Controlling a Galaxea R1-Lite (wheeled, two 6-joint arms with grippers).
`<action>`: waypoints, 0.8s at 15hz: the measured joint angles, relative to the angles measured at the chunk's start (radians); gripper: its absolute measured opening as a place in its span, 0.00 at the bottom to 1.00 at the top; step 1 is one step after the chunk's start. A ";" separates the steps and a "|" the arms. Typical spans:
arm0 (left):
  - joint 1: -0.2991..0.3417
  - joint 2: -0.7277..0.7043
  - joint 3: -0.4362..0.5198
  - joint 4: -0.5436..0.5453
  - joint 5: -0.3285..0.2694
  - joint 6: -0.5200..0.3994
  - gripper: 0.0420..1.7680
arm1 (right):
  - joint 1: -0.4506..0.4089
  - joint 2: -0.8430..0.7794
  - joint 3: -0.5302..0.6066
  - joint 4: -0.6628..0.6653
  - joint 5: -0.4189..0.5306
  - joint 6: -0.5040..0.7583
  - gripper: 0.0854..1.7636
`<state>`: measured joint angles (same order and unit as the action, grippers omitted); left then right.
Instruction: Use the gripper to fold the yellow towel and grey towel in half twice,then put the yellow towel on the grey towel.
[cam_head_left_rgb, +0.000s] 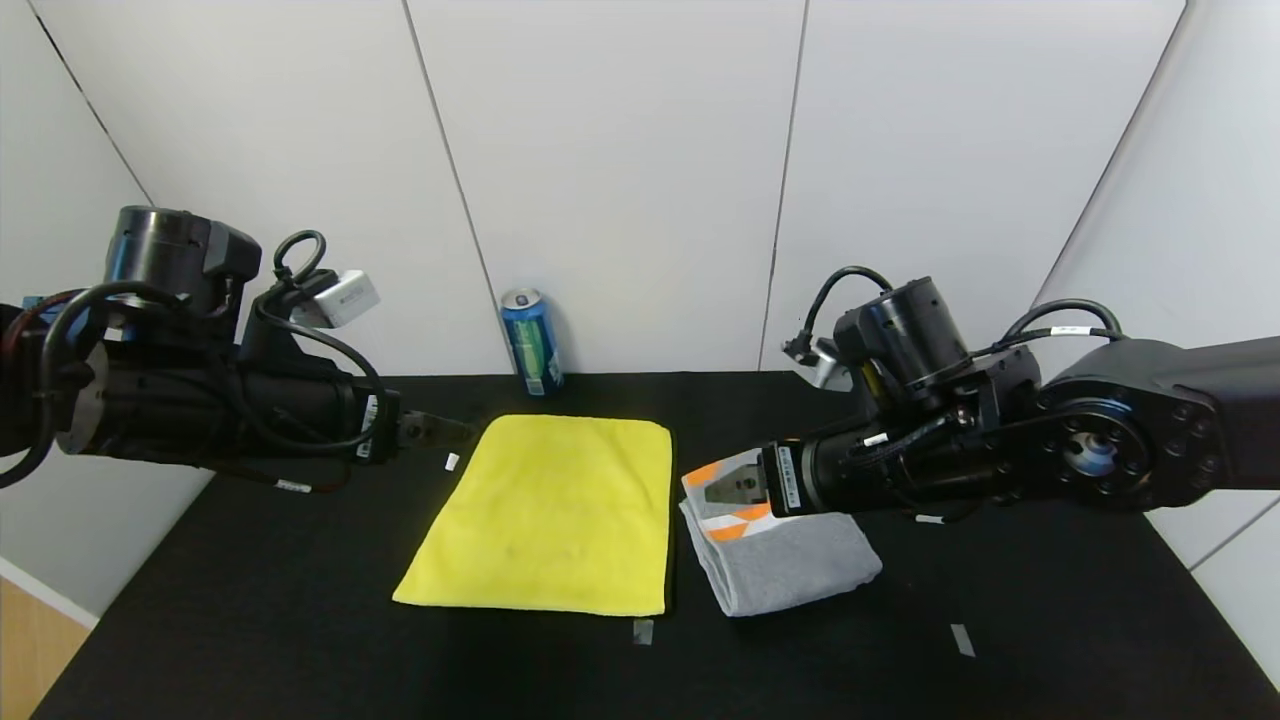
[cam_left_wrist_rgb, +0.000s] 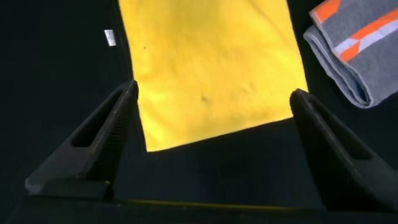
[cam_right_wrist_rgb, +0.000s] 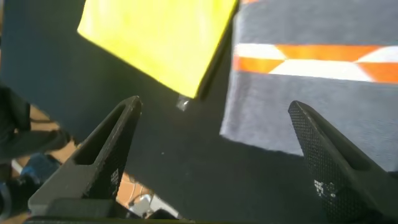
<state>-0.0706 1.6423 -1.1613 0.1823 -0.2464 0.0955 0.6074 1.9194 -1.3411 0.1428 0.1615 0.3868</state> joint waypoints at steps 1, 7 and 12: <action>0.008 0.000 0.001 -0.003 0.002 0.000 0.97 | 0.004 0.001 0.000 -0.002 0.002 -0.001 0.97; 0.046 0.048 -0.013 -0.012 -0.003 0.006 0.97 | 0.014 0.051 -0.035 -0.009 0.010 -0.004 0.97; 0.048 0.136 -0.018 -0.101 -0.012 0.008 0.97 | 0.035 0.148 -0.129 -0.005 0.004 -0.001 0.97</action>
<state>-0.0230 1.7781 -1.1796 0.0815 -0.2583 0.1036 0.6421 2.0672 -1.4700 0.1379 0.1653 0.3860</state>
